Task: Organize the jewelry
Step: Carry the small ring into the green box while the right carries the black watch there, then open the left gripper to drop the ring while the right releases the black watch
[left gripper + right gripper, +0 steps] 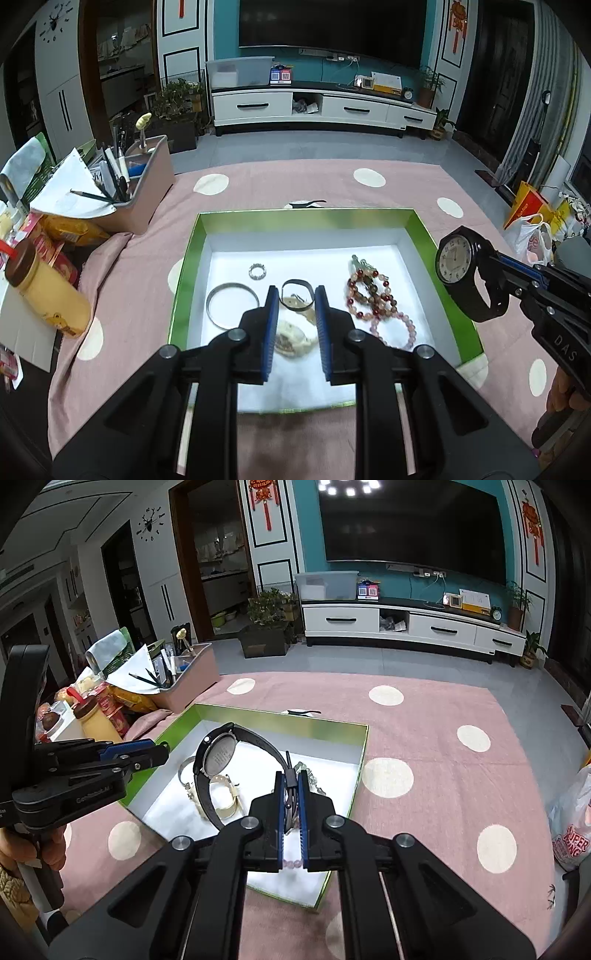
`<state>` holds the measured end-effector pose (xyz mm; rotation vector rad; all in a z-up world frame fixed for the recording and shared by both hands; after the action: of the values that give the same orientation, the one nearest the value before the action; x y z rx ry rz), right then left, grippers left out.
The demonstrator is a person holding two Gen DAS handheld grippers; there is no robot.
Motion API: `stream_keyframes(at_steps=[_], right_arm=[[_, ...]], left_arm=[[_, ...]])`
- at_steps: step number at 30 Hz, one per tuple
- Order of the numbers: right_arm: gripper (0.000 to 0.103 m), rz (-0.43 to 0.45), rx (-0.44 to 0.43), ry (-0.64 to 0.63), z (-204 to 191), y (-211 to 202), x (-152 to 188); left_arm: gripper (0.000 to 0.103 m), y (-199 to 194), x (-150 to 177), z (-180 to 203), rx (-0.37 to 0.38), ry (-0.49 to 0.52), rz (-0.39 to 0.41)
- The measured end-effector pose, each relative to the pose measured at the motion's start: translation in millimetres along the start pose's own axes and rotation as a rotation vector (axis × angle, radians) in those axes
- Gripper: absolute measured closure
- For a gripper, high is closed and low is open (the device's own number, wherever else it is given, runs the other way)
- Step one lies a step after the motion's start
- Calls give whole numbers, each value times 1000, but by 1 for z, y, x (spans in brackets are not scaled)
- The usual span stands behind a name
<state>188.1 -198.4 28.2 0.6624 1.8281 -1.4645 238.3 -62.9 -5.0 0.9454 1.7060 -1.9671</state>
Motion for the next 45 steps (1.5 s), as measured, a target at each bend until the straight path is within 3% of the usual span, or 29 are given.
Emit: stream_keyframes(at_steps=[39, 41, 45], right_arm=[[97, -125, 44, -17, 6, 85, -7], [97, -140, 56, -28, 6, 90, -6], [95, -165, 55, -29, 4, 98, -4]], left_arm=[[83, 81, -19, -3, -11, -5, -120], [82, 84, -19, -3, -12, -5, -129], [68, 89, -17, -5, -16, -7, -145]])
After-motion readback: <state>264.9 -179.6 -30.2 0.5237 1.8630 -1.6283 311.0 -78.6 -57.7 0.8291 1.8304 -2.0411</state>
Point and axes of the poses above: each gripper's, at about its wrist camera, not at the fingertips, and y roughly the way its jaws point, z to its right, x to its underside, the point moved 6 cm from there along y, roughly the way its jaws point
